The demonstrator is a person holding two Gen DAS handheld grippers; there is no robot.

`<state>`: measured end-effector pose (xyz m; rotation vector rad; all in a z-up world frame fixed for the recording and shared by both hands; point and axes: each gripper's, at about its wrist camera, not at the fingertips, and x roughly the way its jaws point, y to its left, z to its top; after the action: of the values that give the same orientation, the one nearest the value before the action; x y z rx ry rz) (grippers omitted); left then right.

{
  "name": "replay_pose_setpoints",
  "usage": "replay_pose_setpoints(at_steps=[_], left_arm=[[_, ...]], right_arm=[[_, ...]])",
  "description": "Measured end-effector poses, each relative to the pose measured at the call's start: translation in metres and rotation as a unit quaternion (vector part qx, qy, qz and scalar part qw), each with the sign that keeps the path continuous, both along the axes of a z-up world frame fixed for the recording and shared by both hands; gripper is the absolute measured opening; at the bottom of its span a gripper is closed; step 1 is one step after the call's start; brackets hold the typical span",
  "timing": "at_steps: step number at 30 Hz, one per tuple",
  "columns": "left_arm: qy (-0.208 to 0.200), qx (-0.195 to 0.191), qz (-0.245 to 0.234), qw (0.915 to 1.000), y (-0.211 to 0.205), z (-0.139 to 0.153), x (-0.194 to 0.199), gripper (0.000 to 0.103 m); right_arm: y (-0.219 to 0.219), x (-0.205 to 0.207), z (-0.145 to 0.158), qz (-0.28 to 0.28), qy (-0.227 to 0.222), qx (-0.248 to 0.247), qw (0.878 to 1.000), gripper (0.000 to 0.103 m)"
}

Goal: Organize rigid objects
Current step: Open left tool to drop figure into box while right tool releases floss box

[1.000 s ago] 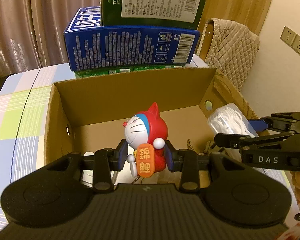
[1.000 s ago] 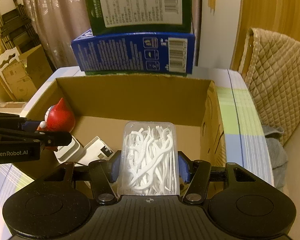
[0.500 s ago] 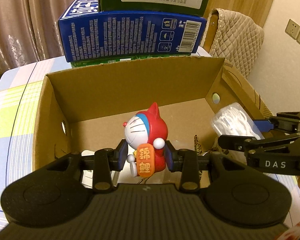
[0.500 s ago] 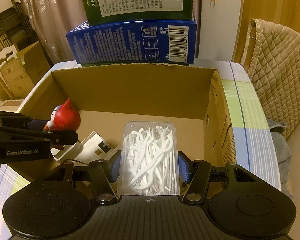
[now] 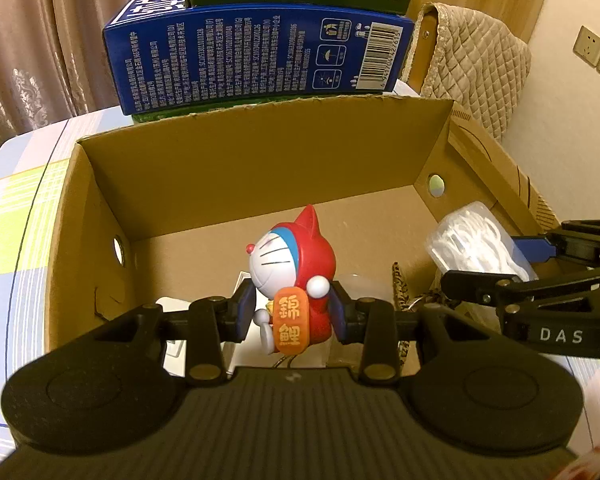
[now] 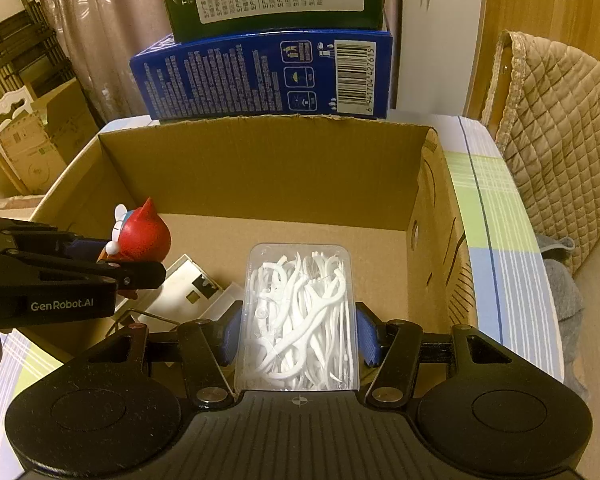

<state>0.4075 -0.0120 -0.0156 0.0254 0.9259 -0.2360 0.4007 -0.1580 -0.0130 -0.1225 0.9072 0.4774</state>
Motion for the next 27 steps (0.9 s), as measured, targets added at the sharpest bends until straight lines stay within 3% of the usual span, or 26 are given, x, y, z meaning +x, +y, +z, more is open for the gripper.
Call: replay_pose_setpoints(at_steps=[27], left_arm=[[-0.032, -0.010, 0.016, 0.9993, 0.016, 0.025, -0.014, 0.037]], right_arm=[[0.004, -0.003, 0.010, -0.001, -0.009, 0.009, 1.000, 0.054]])
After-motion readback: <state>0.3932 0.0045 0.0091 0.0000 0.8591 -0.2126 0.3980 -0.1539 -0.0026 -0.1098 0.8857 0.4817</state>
